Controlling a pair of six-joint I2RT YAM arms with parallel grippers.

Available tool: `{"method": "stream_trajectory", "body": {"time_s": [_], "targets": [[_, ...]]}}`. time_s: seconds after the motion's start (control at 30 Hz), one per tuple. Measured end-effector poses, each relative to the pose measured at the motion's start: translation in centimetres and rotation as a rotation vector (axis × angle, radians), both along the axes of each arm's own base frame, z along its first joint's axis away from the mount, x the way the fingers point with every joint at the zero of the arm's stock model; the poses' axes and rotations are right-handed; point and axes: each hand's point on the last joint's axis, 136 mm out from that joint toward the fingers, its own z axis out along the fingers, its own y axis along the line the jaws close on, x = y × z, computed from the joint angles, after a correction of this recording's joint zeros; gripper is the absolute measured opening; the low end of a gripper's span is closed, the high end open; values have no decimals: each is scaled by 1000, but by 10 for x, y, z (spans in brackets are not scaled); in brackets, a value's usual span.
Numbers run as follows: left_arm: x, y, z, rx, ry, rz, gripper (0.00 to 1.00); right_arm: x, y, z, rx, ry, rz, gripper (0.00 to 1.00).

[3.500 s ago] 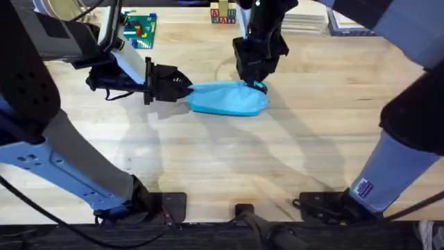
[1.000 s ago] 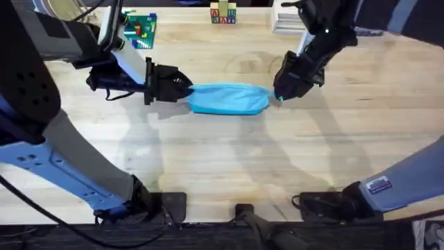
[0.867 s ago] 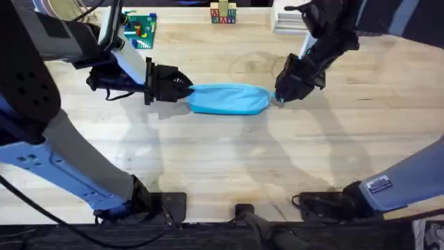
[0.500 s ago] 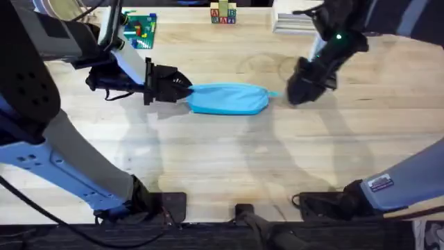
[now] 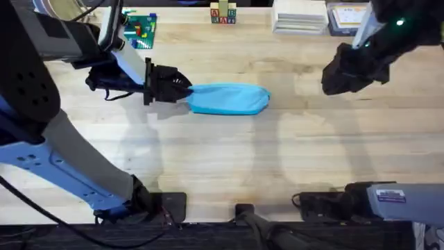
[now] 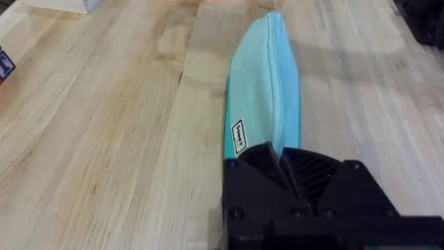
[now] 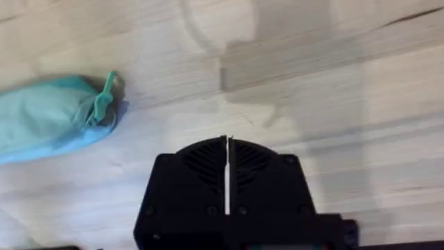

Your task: Unzip the bag, pick up the pens from the table one at a time and place them inside, then zip the bag closed.

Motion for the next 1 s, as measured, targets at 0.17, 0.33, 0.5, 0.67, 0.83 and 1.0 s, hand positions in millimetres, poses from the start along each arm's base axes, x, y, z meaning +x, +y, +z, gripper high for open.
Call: {"method": "stream_trajectory", "body": {"time_s": [0.17, 0.33, 0.5, 0.67, 0.83, 1.0], "targets": [[0, 0, 0, 0, 0, 0, 42, -5, 4, 26, 14, -95, 65, 84], [0, 0, 0, 0, 0, 0, 42, -14, 18, 57, 67, -217, 186, 409], [0, 0, 0, 0, 0, 0, 42, -30, 46, 85, 134, -329, 375, 984], [0, 0, 0, 0, 0, 0, 42, -50, 70, 105, 163, -413, 538, 996], [0, 0, 0, 0, 0, 0, 42, -67, 89, 120, 178, -480, 654, 996], [0, 0, 0, 0, 0, 0, 42, -83, 101, 132, 190, -536, 739, 996]]}}
